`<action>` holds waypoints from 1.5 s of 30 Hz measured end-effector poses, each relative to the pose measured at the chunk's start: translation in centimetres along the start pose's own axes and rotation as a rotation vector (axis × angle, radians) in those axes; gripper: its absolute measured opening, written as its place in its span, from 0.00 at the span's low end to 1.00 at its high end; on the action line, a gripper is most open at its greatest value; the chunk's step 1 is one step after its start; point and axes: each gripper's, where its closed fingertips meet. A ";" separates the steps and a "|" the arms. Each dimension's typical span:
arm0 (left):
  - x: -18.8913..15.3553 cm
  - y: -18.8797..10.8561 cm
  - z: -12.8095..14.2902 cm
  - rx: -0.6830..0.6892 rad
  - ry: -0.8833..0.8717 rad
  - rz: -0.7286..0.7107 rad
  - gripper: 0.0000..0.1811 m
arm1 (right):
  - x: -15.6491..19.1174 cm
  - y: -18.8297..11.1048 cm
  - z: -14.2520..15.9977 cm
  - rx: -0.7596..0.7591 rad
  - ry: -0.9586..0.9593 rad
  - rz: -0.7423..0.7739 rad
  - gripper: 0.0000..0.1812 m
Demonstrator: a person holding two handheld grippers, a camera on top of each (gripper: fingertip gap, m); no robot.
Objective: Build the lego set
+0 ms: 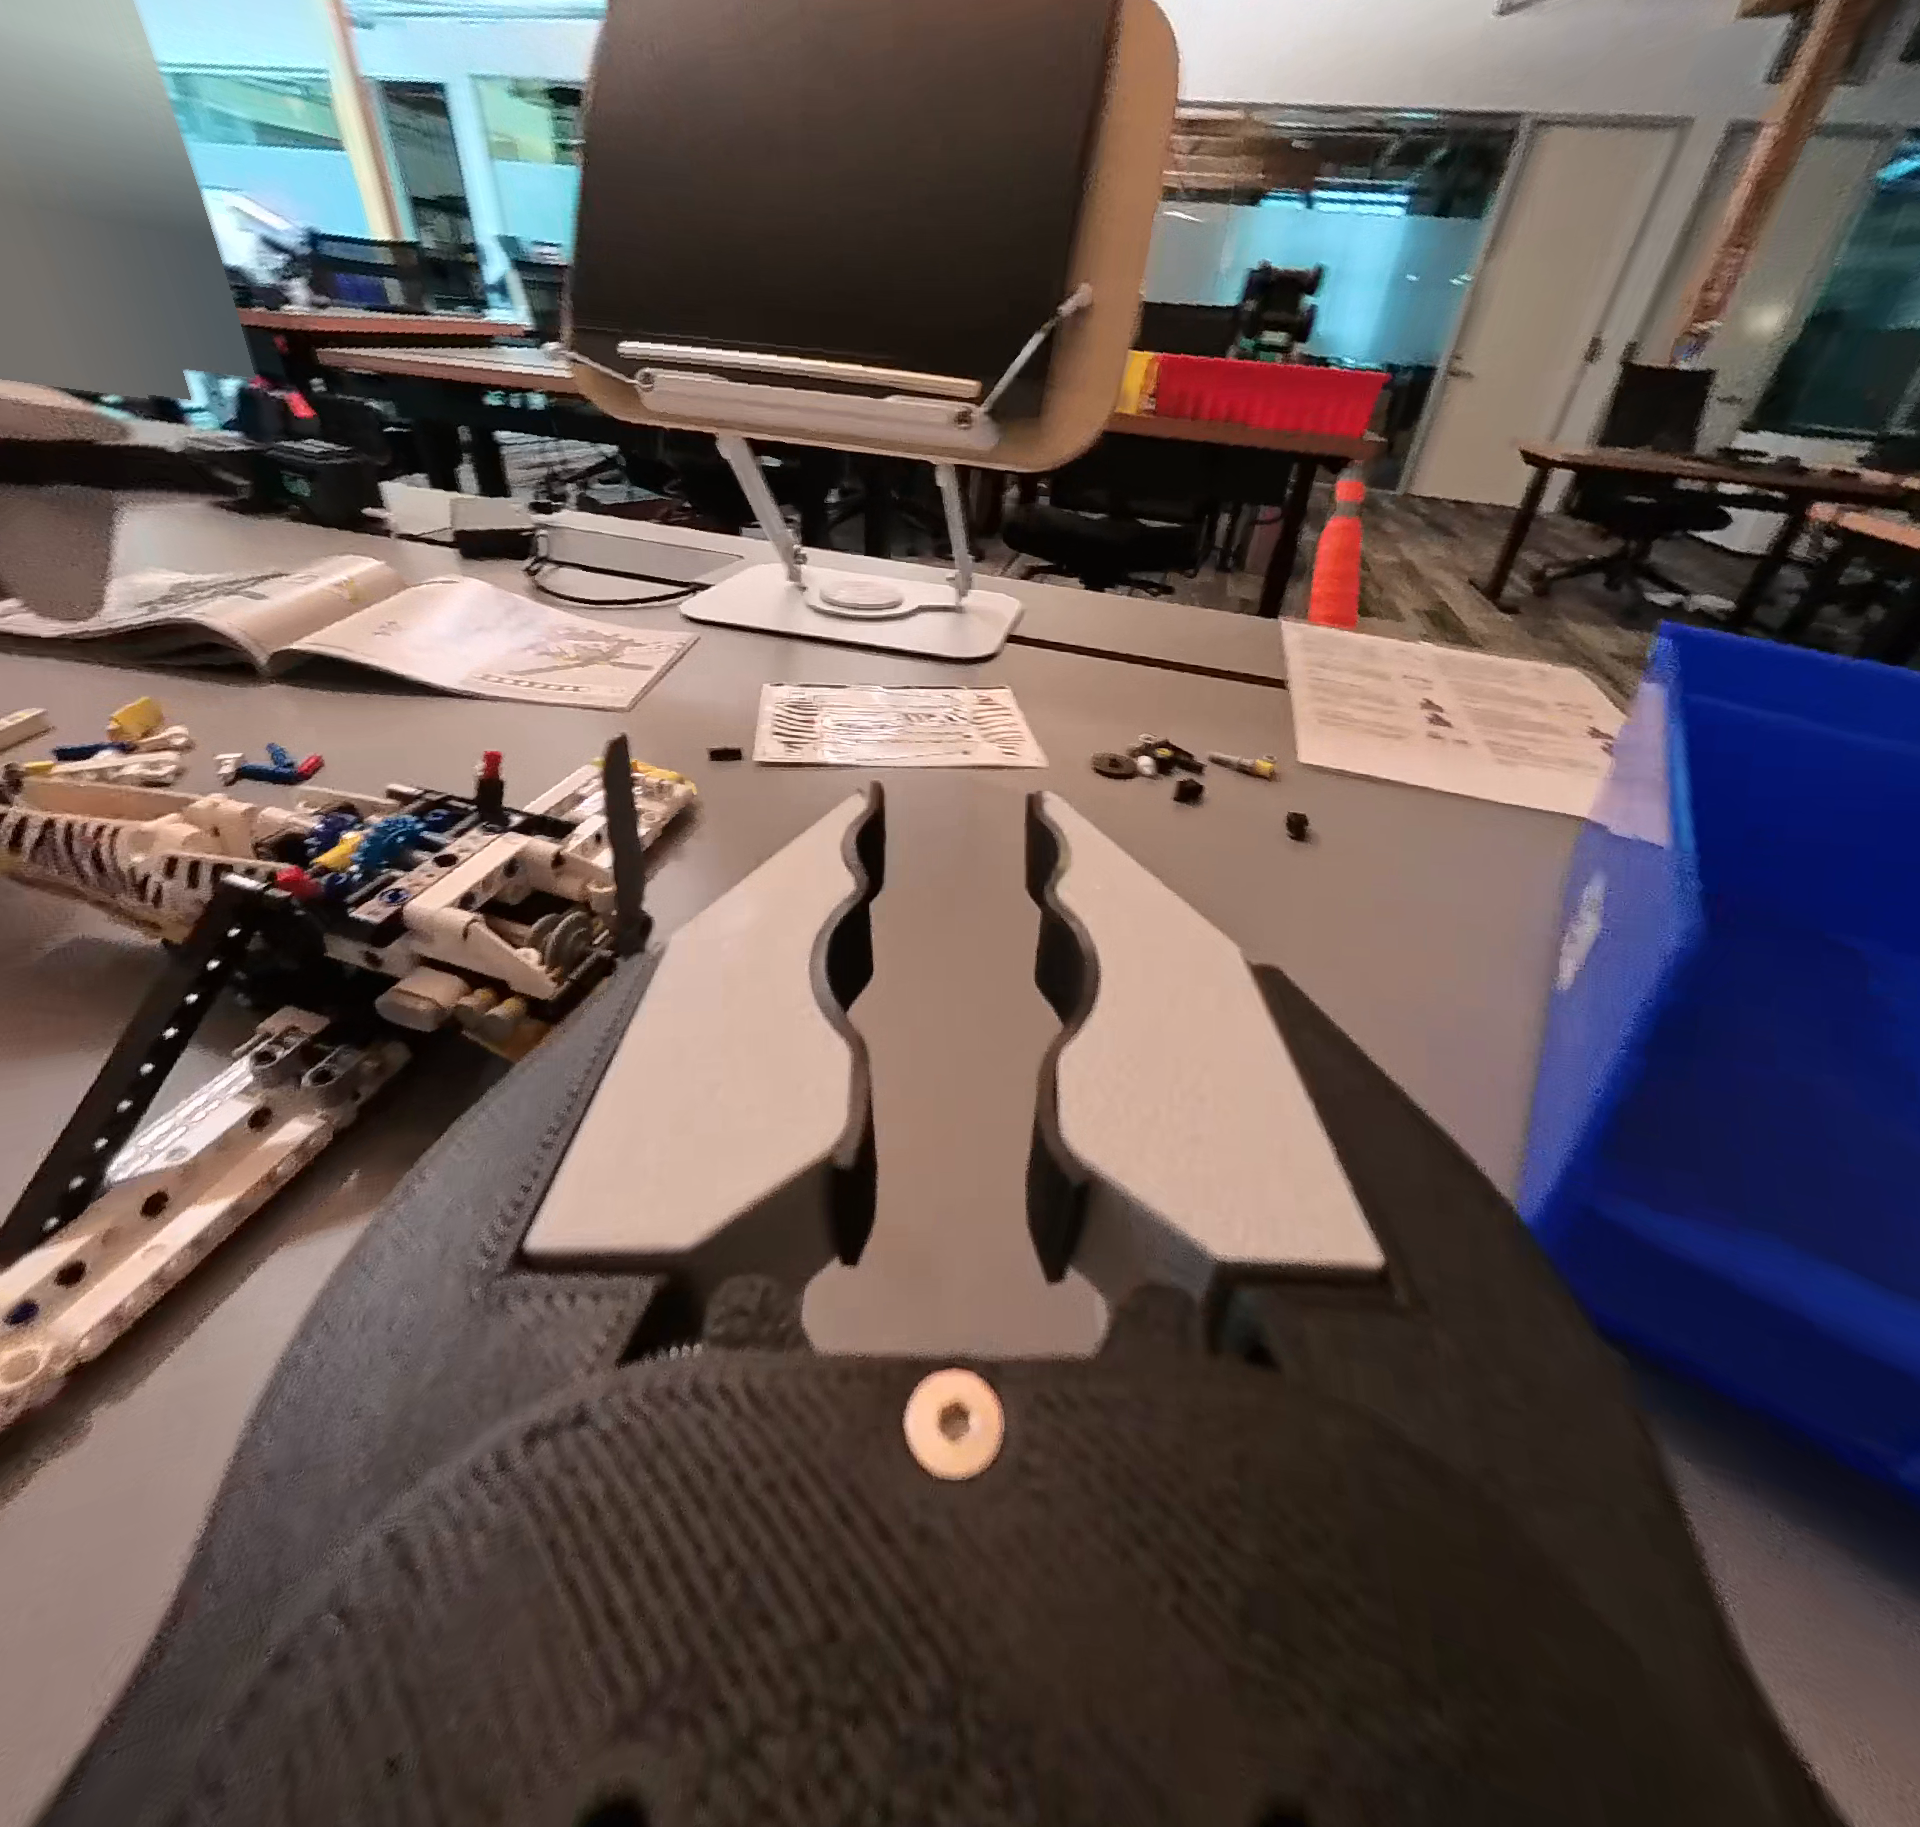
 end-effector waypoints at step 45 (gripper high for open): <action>15.4 -11.4 -5.3 -0.337 -0.282 -0.489 0.23 | -3.1 2.4 0.5 0.029 -0.065 -0.073 0.12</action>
Point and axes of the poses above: each gripper's, where its closed fingertips meet, y out along the fingers, z out of its underside, x = y × z across the jaws, and after that the axes turned 13 degrees about -z, right-handed
